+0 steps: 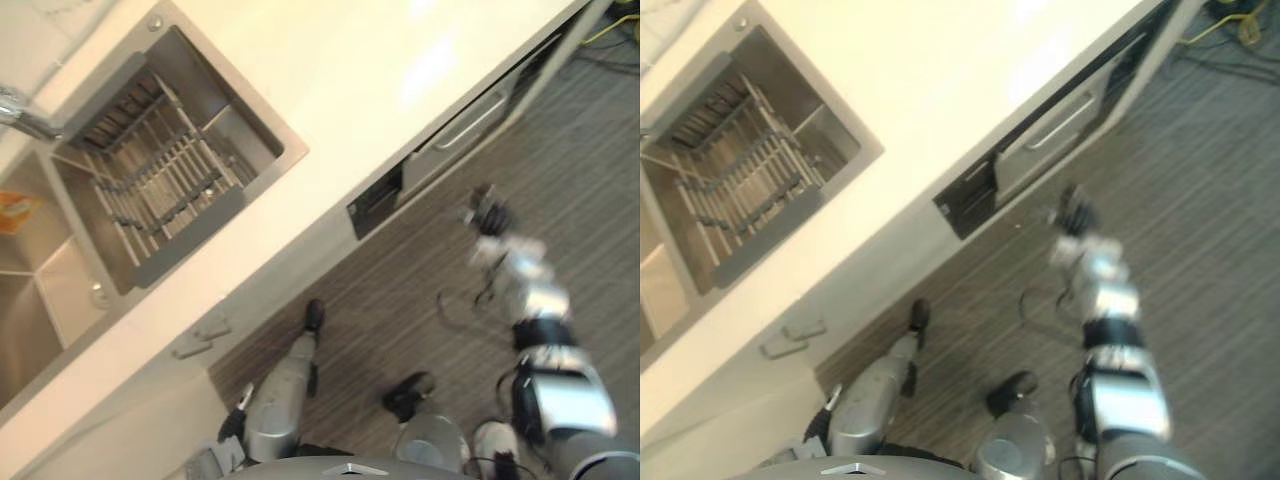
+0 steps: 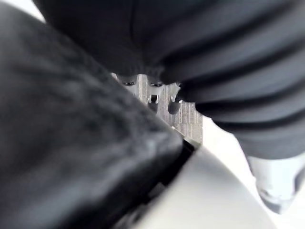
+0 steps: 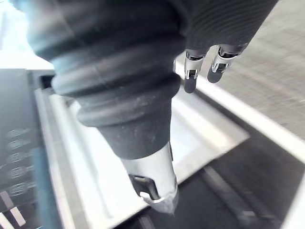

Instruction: Walk over to the sink, pick up the cup, carry it to the dishwasher, place the cup inside the dishwasher, then close the dishwasher door

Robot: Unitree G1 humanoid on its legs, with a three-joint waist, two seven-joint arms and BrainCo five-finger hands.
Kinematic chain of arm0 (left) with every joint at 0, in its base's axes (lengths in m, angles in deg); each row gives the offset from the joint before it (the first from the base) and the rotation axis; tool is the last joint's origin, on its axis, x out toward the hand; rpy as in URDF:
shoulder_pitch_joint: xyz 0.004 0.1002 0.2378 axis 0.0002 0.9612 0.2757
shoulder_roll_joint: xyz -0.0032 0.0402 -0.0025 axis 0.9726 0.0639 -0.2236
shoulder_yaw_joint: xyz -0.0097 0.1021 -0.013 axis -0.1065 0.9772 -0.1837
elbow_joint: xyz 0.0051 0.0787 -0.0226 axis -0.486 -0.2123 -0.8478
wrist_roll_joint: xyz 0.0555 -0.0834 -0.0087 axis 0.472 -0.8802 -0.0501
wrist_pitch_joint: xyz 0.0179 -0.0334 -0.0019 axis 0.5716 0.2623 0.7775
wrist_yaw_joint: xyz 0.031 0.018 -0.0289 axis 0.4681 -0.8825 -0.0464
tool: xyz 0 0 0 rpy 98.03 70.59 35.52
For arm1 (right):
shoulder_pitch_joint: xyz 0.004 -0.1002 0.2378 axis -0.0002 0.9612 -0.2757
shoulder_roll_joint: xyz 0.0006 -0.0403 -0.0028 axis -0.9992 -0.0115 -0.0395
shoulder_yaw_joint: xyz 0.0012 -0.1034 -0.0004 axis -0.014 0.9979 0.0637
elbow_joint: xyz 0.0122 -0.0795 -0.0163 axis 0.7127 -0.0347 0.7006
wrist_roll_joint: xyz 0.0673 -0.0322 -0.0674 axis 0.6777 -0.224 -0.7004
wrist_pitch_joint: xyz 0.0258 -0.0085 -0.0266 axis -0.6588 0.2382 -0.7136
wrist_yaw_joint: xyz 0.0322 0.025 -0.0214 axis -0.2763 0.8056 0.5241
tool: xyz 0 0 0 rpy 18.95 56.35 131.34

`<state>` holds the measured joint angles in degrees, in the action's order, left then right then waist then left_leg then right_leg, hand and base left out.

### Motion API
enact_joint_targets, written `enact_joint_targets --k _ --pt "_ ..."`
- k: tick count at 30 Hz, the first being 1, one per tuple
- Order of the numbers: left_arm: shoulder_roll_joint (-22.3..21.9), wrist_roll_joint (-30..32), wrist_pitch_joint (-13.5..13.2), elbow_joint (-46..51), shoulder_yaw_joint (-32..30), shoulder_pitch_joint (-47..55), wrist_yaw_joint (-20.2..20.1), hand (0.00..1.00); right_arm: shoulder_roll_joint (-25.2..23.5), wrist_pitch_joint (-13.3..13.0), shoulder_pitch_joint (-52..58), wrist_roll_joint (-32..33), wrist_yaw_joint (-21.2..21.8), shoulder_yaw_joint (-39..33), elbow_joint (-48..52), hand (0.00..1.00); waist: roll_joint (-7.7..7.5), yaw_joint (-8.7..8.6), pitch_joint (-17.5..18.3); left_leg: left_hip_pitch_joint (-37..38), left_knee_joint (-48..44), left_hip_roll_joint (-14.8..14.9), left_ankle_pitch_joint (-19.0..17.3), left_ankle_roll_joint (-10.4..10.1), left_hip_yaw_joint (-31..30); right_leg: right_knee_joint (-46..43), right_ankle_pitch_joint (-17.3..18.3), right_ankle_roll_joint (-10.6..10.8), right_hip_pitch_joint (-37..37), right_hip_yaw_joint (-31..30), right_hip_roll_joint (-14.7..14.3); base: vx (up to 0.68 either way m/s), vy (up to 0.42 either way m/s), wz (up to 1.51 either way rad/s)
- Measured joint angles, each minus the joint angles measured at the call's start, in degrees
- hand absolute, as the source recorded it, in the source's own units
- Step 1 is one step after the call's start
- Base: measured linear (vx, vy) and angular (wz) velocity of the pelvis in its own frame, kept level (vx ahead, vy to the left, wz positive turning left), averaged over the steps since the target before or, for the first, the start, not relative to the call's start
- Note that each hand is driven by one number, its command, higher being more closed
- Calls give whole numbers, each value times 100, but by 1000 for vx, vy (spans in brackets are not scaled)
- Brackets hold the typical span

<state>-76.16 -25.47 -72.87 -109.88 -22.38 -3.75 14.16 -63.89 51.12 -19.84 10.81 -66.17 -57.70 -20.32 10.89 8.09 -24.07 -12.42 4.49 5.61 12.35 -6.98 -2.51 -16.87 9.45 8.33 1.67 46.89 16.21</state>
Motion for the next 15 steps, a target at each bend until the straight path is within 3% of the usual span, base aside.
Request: enact_joint_targets --k 2,6,8,10,15 --pt "101 5 -168 -35 -168 16 170 0 -819 -153 751 -107 -39 -182 -749 0 -318 -61 105 261 0 25 -21 -25 156 288 -109 28 -291 -69 -112 8 -22 -20" --pt "140 42 -472 -388 -357 11 382 0 -1326 -509 1376 -307 -65 -581 -2273 0 -542 -163 486 603 2 50 -231 17 377 775 -317 79 -704 -138 -279 -14 20 -19" --pt "175 67 -663 -601 -388 13 455 0 -1437 -487 1635 -320 -115 -871 -2624 0 -634 -200 614 756 3 38 -249 19 439 966 -426 89 -874 -198 -318 -52 37 -14" --pt "196 62 -876 -773 -387 11 548 0 -1514 -345 1971 -764 -350 -1116 -2778 0 -709 -226 786 930 6 40 -276 46 470 1199 -558 97 -1105 -199 -393 -105 32 -8" --pt "218 62 -995 -1036 -387 23 673 0 -1516 -105 2314 -1007 -535 -1157 -2768 0 -774 -244 1102 1091 34 14 -251 99 403 1467 -677 114 -1383 -56 -474 -146 37 8"
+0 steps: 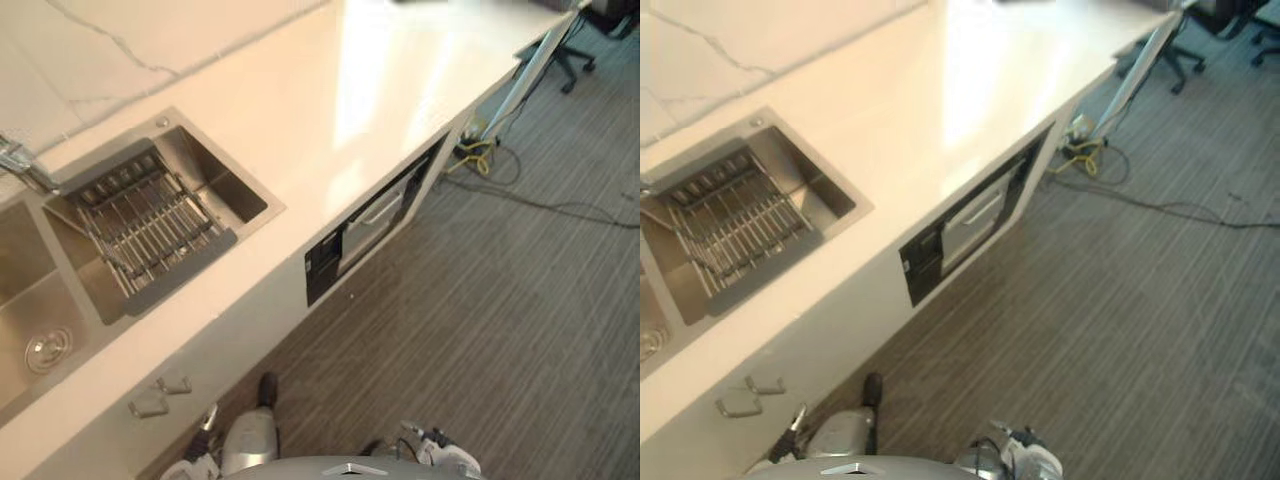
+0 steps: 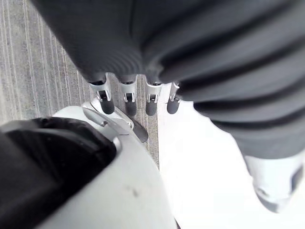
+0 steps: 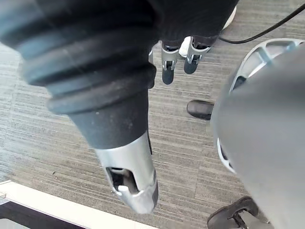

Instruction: Walk over to the sink, pick up the cup, carry it to the dishwasher, place the cup inside the dishwasher, then close the dishwasher door

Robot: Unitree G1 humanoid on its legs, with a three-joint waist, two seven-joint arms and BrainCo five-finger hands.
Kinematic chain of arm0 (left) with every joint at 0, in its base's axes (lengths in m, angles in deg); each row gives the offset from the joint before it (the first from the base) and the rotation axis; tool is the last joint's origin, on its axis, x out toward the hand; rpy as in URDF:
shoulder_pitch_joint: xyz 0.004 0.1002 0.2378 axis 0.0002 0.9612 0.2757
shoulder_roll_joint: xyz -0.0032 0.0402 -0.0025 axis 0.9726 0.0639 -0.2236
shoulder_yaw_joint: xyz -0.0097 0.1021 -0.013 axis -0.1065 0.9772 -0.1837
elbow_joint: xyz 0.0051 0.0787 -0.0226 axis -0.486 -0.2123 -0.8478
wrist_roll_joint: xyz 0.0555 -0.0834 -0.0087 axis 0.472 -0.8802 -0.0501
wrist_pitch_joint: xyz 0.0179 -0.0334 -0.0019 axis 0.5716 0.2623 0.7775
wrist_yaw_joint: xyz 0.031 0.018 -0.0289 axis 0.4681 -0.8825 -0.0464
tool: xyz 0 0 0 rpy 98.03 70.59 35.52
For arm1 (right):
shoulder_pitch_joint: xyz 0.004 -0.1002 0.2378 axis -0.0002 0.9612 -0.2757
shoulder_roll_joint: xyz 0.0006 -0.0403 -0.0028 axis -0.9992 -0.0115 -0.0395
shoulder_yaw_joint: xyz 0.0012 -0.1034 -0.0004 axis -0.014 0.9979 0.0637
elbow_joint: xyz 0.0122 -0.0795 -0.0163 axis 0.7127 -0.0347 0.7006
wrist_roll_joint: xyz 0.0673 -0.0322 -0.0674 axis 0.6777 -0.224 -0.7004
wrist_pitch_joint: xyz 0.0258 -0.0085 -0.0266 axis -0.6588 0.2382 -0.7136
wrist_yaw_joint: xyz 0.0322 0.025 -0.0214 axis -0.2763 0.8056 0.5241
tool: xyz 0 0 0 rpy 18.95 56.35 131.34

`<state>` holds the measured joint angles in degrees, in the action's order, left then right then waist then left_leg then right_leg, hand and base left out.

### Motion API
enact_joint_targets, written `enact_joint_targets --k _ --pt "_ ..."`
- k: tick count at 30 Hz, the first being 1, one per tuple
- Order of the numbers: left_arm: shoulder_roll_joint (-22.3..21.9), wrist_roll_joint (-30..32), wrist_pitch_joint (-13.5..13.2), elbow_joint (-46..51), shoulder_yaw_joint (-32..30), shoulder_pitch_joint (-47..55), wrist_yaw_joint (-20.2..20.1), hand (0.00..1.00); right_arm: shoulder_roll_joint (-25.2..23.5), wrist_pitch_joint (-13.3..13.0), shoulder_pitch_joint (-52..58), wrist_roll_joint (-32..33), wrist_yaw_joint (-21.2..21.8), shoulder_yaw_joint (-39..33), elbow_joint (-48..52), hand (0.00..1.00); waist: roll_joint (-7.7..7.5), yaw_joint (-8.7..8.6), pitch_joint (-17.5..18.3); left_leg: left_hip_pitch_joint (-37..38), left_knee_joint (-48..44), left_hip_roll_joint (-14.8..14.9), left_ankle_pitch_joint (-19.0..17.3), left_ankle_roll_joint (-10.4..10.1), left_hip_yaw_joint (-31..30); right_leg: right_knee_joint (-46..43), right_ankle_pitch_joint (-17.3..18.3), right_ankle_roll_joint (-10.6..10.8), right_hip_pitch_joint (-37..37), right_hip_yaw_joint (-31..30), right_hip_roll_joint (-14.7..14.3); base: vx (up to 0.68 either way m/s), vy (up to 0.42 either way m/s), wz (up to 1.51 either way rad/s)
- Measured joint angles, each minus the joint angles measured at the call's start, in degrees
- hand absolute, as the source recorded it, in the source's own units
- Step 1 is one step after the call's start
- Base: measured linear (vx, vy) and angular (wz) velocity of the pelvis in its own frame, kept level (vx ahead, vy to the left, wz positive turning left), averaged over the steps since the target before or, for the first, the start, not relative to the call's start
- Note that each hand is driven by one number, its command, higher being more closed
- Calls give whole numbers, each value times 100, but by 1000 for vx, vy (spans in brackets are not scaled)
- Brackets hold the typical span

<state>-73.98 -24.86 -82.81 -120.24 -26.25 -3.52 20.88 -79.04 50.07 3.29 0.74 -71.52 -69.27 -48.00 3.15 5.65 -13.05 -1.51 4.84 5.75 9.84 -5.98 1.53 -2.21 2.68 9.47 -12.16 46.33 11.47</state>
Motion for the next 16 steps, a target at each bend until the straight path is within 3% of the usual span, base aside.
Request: enact_joint_targets --k 5,6,8,9,10,11,12,13,14,16 --pt "36 26 64 -150 2 -20 80 0 -2 138 60 -420 -21 -71 7 0 -108 32 183 -77 8 -145 25 89 -167 -24 -2 48 -70 185 77 -115 66 25" --pt "55 69 85 -165 0 -27 64 0 3 138 63 -416 -28 -181 7 0 -145 33 204 -95 8 -229 23 153 -170 -220 93 105 -52 278 222 -49 134 48" --pt "189 140 145 -209 3 -52 14 0 3 123 116 -359 -75 -239 2 0 -379 10 306 -269 -372 -583 -129 317 -157 -987 396 254 160 429 859 25 160 49" --pt "246 182 157 -210 12 -55 6 0 0 121 128 -326 -79 -248 2 0 -469 14 322 -327 -538 -729 -309 396 -161 -1205 480 245 204 431 1038 115 157 36" --pt "322 258 158 -220 19 -60 -3 0 -30 119 111 -296 -74 -309 18 0 -599 29 280 -338 -708 -918 -496 566 -170 -1606 684 -146 236 42 1226 121 166 41" --pt "321 403 184 -324 43 -87 -10 0 -30 97 128 -296 -47 -331 26 0 -574 -65 220 -202 -716 -974 -581 685 -398 -2278 361 -654 445 -964 1265 105 154 60" --pt "339 446 210 -353 81 -96 -19 0 -48 70 90 -298 -21 -318 49 0 -523 -146 244 -119 -683 -941 -575 697 -531 -2687 115 -894 670 -1536 1209 119 125 92" --pt "378 510 219 -376 117 -124 -66 0 -154 16 113 -299 26 -317 56 0 -372 -242 218 -18 -640 -797 -574 703 -795 -2846 511 -540 910 -2369 871 144 57 94" --pt "388 508 219 -387 82 -137 -71 0 -261 -29 114 -299 77 -307 62 0 -477 -242 235 43 -578 -760 -561 716 -928 -2720 792 -437 1035 -2715 612 194 15 83" --pt "463 500 292 -449 -78 -172 -106 0 -504 -167 119 -329 103 -157 87 0 -671 -204 239 333 -396 -750 -551 738 -1072 -2228 1008 -398 1187 -3067 189 171 -53 41"
